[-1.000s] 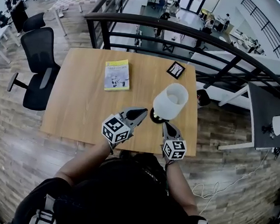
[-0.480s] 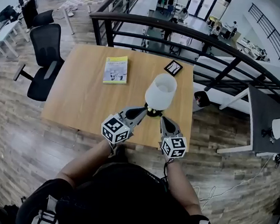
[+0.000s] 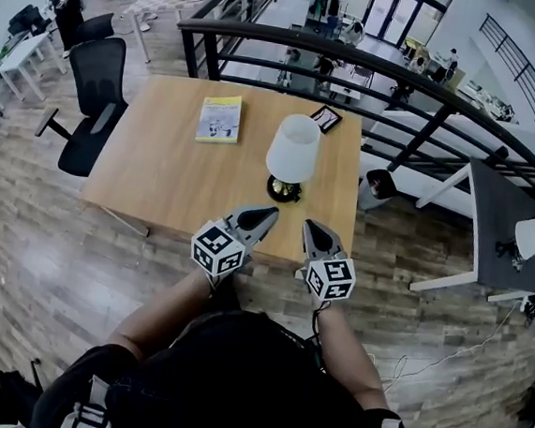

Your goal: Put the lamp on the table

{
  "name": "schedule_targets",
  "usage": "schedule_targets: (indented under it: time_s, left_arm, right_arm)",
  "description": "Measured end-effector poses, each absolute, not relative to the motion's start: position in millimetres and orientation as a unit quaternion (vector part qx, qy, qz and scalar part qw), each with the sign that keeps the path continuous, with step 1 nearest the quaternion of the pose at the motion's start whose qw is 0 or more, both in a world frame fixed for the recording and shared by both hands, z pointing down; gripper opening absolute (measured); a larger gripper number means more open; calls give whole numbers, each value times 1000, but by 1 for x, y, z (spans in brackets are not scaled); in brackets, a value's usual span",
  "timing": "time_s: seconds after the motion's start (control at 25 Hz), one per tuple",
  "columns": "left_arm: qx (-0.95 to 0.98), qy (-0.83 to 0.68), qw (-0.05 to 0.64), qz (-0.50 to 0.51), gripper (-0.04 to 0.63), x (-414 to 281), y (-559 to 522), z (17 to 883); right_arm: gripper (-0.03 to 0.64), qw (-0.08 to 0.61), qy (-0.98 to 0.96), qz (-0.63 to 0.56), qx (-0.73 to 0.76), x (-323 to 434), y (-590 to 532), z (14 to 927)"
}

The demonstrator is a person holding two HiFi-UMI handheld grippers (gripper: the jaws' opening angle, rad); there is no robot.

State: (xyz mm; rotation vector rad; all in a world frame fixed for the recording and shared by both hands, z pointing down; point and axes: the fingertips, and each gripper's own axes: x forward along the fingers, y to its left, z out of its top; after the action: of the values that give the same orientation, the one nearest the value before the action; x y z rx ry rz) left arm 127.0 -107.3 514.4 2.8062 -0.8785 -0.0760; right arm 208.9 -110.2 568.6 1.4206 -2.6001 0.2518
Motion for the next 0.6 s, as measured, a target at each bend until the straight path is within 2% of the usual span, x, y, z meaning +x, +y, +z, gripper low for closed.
schedule_targets:
  time_s: [0.36,0.6]
  left_arm:
    - [942,-321,99,-18,8,115,-56,516]
    - [939,-327,103,-19,8,88,-33,521]
  right_arm:
    - [15,67,-870,100,477,216,-66,565]
    - [15,63,-870,96,479,193,-42,562]
